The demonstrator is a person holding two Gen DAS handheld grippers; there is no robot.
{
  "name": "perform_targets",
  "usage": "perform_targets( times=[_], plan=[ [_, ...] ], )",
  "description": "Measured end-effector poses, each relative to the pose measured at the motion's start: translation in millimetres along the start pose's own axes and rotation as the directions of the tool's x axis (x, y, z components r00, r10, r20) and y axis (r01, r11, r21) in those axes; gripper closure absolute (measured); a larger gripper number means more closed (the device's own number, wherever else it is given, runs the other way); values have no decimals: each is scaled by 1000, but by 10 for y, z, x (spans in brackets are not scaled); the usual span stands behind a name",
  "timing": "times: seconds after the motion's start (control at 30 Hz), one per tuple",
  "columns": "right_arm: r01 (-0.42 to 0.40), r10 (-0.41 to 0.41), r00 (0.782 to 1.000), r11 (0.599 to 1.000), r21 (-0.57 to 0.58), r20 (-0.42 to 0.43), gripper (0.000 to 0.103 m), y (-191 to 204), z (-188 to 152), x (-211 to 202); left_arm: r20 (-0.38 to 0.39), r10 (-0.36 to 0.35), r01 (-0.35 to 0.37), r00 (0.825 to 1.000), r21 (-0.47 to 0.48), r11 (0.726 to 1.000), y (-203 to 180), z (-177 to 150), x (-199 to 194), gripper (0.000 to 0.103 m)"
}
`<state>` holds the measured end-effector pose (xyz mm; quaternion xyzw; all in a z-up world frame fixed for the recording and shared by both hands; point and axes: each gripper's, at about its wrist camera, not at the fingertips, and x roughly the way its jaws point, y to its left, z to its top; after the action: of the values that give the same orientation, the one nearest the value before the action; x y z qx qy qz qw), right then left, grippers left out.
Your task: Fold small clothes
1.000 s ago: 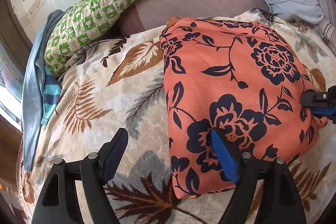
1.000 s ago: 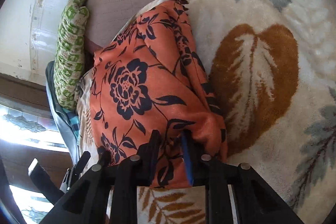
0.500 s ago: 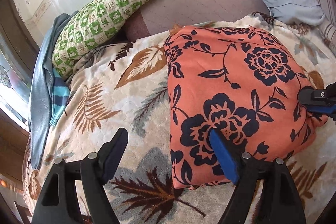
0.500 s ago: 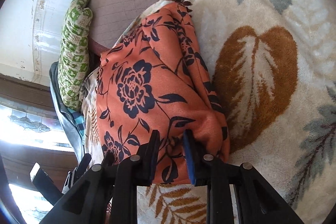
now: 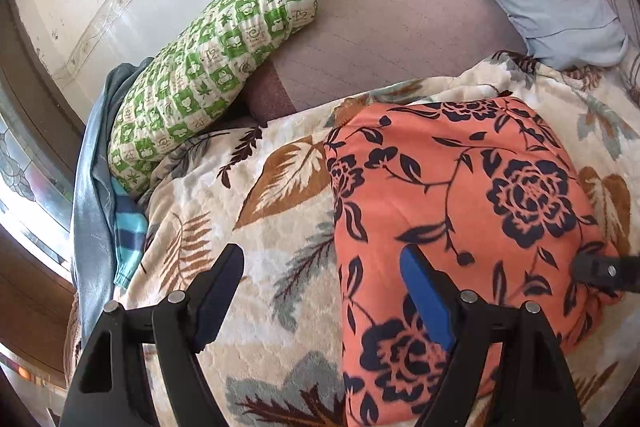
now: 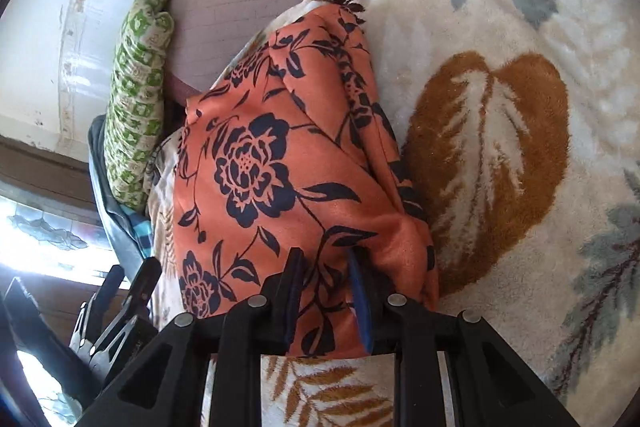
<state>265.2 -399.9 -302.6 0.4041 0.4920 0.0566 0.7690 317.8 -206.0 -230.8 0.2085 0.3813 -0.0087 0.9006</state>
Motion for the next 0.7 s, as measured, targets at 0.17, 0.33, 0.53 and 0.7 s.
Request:
perform_targets(
  times=[0.17, 0.33, 0.53, 0.7],
  plan=[
    [8, -8, 1000, 1000, -26, -4, 76, 14, 1, 23, -119, 2, -1, 993, 12, 1000, -91, 485, 567, 21],
    [-39, 39, 999, 999, 19, -23, 76, -90, 44, 31, -240, -2, 25, 971, 93, 995, -323, 501, 1111, 19],
    [-124, 127, 991, 989, 81, -31, 76, -220, 55, -34, -235, 27, -3, 972, 103, 995, -315, 698, 919, 16],
    [-241, 239, 971, 963, 122, 28, 76, -347, 77, -215, -118, -50, 67, 992, 148, 987, -675, 969, 540, 16]
  ],
)
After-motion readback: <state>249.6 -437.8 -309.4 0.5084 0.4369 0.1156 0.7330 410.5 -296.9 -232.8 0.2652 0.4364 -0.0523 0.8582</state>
